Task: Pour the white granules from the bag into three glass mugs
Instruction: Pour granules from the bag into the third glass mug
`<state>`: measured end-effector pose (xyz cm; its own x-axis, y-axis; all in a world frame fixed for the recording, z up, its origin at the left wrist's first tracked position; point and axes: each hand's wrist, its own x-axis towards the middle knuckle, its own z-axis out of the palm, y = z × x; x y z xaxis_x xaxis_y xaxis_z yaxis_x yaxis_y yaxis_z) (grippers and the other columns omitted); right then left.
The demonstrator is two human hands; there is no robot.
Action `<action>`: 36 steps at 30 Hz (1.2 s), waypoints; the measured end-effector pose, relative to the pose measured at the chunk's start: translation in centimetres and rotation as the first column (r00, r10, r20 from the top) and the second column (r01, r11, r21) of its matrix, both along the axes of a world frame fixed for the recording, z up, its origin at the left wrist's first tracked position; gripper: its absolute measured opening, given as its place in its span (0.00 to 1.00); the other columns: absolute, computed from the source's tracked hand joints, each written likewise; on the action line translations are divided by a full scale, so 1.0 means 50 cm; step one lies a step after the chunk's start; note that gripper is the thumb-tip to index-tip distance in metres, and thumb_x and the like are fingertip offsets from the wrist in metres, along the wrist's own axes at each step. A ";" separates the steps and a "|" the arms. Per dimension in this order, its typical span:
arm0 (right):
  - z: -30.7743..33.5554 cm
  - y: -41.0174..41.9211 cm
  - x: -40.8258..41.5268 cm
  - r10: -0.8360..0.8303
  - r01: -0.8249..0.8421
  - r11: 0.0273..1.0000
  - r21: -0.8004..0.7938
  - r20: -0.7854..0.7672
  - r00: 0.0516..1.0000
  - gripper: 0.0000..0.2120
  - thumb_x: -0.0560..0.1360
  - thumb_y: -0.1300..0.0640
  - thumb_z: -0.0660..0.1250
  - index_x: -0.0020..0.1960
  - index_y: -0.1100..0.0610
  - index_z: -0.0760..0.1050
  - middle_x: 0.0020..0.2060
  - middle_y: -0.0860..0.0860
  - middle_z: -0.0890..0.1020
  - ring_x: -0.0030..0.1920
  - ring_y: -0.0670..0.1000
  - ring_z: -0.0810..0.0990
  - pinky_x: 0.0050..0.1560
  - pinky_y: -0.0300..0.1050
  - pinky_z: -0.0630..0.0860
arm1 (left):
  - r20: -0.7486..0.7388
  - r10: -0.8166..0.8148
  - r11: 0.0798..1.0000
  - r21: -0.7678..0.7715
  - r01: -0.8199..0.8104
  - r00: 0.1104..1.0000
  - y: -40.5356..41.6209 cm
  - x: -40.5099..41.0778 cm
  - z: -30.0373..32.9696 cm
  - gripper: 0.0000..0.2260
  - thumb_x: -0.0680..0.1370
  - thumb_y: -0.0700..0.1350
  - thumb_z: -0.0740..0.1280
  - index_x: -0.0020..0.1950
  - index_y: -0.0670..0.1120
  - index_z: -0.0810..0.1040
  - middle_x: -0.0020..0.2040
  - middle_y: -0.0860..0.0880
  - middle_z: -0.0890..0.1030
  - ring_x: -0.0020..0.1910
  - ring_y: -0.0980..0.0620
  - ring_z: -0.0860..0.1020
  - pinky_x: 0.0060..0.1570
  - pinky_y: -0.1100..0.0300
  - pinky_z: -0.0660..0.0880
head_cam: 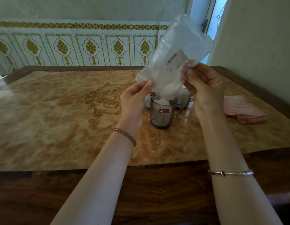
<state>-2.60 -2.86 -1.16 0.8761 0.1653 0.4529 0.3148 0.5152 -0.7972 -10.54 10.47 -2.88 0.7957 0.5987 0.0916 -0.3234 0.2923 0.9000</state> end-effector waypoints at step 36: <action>-0.004 0.004 0.001 0.036 -0.034 0.998 0.056 -0.041 0.998 0.08 0.76 0.67 0.67 0.53 0.60 0.80 0.44 0.50 0.87 0.51 0.50 0.85 0.48 0.44 0.81 | 0.025 -0.044 0.999 0.020 0.044 0.999 0.001 -0.002 0.005 0.02 0.72 0.43 0.73 0.44 0.47 0.84 0.44 0.53 0.85 0.49 0.57 0.80 0.63 0.54 0.70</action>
